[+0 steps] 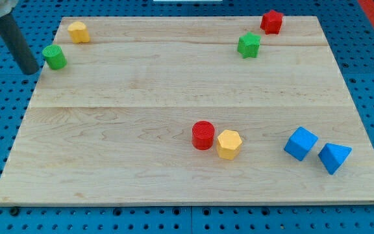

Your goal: Push yellow hexagon towards bottom left

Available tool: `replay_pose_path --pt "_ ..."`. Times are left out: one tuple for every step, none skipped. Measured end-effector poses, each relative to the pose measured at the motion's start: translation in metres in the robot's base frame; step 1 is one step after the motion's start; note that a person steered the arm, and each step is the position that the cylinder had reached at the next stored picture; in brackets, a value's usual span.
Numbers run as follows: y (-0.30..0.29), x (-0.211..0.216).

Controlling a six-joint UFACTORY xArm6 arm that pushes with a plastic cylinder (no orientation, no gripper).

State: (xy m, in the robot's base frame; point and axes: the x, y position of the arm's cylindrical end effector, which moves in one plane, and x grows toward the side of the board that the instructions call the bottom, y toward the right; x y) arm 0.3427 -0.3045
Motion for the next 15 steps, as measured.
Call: replay_pose_path --pt "0.028 -0.008" --pt "0.056 -0.019" --pt "0.046 -0.032" --pt "0.081 0.007" --pt "0.198 0.063" --pt "0.303 0.122" --pt "0.37 0.124" --pt "0.412 0.183" --pt "0.375 0.197" --pt "0.275 0.158" --pt "0.189 0.112" --pt "0.19 0.097" --pt "0.163 0.057" --pt "0.107 0.06" --pt "0.095 0.115"
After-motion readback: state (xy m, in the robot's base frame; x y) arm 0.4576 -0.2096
